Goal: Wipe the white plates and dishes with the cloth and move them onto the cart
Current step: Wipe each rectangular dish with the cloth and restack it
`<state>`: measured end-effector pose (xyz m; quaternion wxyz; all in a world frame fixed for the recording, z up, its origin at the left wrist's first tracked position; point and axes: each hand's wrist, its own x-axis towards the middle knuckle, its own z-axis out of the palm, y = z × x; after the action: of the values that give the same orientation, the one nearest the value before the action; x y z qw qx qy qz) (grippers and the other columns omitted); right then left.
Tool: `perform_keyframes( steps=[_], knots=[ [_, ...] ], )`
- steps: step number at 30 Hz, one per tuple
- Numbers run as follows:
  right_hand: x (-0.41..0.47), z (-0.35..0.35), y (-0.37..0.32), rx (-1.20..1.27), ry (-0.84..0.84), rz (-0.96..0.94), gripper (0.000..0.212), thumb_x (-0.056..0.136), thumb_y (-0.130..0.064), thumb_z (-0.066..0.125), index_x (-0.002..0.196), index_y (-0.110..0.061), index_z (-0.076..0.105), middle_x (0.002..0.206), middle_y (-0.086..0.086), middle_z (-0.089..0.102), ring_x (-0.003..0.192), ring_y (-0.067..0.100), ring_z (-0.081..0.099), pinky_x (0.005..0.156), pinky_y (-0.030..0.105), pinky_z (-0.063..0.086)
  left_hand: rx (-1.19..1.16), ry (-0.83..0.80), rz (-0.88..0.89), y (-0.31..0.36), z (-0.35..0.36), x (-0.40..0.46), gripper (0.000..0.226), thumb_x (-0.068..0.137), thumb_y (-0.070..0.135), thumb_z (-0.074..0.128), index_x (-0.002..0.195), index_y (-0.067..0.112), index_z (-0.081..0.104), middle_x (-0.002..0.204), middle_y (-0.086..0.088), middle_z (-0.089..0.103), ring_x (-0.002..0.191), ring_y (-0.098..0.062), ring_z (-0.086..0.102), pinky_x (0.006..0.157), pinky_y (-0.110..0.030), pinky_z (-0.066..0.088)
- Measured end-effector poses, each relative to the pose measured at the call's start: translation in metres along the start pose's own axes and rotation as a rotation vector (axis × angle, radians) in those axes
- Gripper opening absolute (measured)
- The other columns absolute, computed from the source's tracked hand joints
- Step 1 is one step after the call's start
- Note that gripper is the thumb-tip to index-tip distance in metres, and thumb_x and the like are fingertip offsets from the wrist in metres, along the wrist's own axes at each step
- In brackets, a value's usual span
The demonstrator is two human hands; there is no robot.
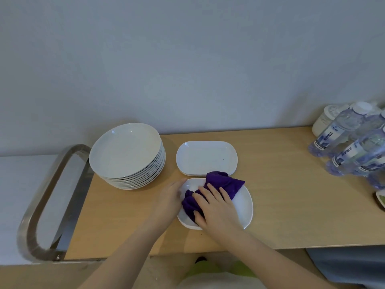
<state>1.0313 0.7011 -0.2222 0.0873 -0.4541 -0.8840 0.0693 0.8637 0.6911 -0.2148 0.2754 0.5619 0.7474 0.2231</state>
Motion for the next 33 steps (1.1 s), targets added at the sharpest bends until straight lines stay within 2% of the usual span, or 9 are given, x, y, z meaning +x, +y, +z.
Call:
perform_keyframes(
  steps=[4, 6, 11, 13, 16, 21, 27, 30, 33],
  knots=[
    [-0.020, -0.012, 0.027, 0.023, -0.072, -0.013, 0.043, 0.085, -0.052, 0.041, 0.116, -0.031, 0.062, 0.131, -0.010, 0.058, 0.129, 0.018, 0.048, 0.109, 0.039, 0.030, 0.033, -0.038, -0.040, 0.001, 0.002, 0.000, 0.047, 0.093, 0.013, 0.046, 0.135, 0.035, 0.048, 0.123, 0.006, 0.060, 0.107, -0.010, 0.055, 0.085, -0.025, 0.047],
    [-0.029, -0.018, 0.041, 0.004, -0.068, 0.028, 0.046, 0.089, -0.054, 0.036, 0.120, -0.030, 0.061, 0.135, -0.009, 0.055, 0.131, 0.016, 0.045, 0.112, 0.037, 0.024, 0.078, -0.031, -0.024, 0.003, 0.001, -0.001, 0.048, 0.094, 0.016, 0.045, 0.139, 0.034, 0.044, 0.128, 0.009, 0.055, 0.112, -0.010, 0.052, 0.085, -0.026, 0.045],
    [-0.032, -0.018, 0.047, -0.106, -0.061, 0.155, 0.049, 0.089, -0.046, 0.052, 0.129, -0.018, 0.057, 0.139, 0.005, 0.052, 0.132, 0.021, 0.046, 0.113, 0.039, 0.025, 0.105, -0.028, -0.017, 0.003, 0.005, -0.001, 0.053, 0.095, 0.010, 0.041, 0.144, 0.029, 0.036, 0.139, 0.006, 0.047, 0.122, -0.013, 0.046, 0.088, -0.022, 0.037],
    [-0.023, -0.015, 0.039, -0.097, -0.088, 0.200, 0.052, 0.094, -0.043, 0.045, 0.138, -0.015, 0.047, 0.145, 0.006, 0.045, 0.137, 0.023, 0.037, 0.116, 0.041, 0.019, 0.143, -0.036, -0.017, 0.005, 0.006, 0.000, 0.056, 0.096, 0.005, 0.040, 0.146, 0.026, 0.032, 0.143, 0.004, 0.043, 0.125, -0.014, 0.044, 0.090, -0.021, 0.036],
    [-0.006, -0.006, 0.025, -0.048, -0.107, 0.204, 0.048, 0.101, -0.037, 0.029, 0.146, -0.021, 0.033, 0.153, -0.001, 0.032, 0.145, 0.024, 0.018, 0.118, 0.043, 0.004, 0.140, -0.040, -0.027, 0.005, 0.007, 0.001, 0.056, 0.096, 0.004, 0.037, 0.148, 0.024, 0.029, 0.142, 0.002, 0.043, 0.124, -0.015, 0.044, 0.091, -0.021, 0.036],
    [0.017, 0.003, 0.007, 0.028, -0.121, 0.115, 0.047, 0.101, -0.035, 0.031, 0.147, -0.025, 0.031, 0.155, -0.004, 0.027, 0.146, 0.025, 0.012, 0.117, 0.043, 0.007, 0.091, -0.040, 0.000, 0.003, 0.006, 0.003, 0.049, 0.098, 0.008, 0.039, 0.144, 0.022, 0.038, 0.132, 0.002, 0.053, 0.116, -0.013, 0.050, 0.084, -0.013, 0.033],
    [0.032, 0.009, -0.006, 0.041, -0.135, -0.075, 0.056, 0.098, -0.037, 0.037, 0.150, -0.019, 0.024, 0.156, -0.003, 0.024, 0.145, 0.016, 0.016, 0.118, 0.036, 0.006, 0.004, -0.090, 0.056, 0.004, -0.001, 0.004, 0.050, 0.093, 0.003, 0.047, 0.139, 0.023, 0.047, 0.132, 0.004, 0.057, 0.118, -0.010, 0.051, 0.101, -0.024, 0.040],
    [0.031, 0.006, 0.000, 0.051, -0.099, -0.035, 0.065, 0.093, -0.043, 0.046, 0.148, -0.014, 0.029, 0.156, 0.002, 0.024, 0.145, 0.019, 0.019, 0.117, 0.034, 0.011, -0.014, -0.087, 0.062, 0.005, 0.000, 0.004, 0.046, 0.095, 0.006, 0.048, 0.138, 0.021, 0.048, 0.133, 0.001, 0.056, 0.120, -0.012, 0.050, 0.102, -0.020, 0.037],
    [0.025, 0.003, 0.012, 0.025, -0.127, 0.130, 0.082, 0.090, -0.056, 0.044, 0.150, -0.007, 0.018, 0.159, 0.008, 0.012, 0.147, 0.022, 0.007, 0.118, 0.034, 0.007, -0.033, -0.062, -0.022, 0.005, 0.004, 0.004, 0.047, 0.095, 0.005, 0.046, 0.141, 0.016, 0.044, 0.137, -0.004, 0.051, 0.124, -0.016, 0.047, 0.095, -0.015, 0.030]
  ],
)
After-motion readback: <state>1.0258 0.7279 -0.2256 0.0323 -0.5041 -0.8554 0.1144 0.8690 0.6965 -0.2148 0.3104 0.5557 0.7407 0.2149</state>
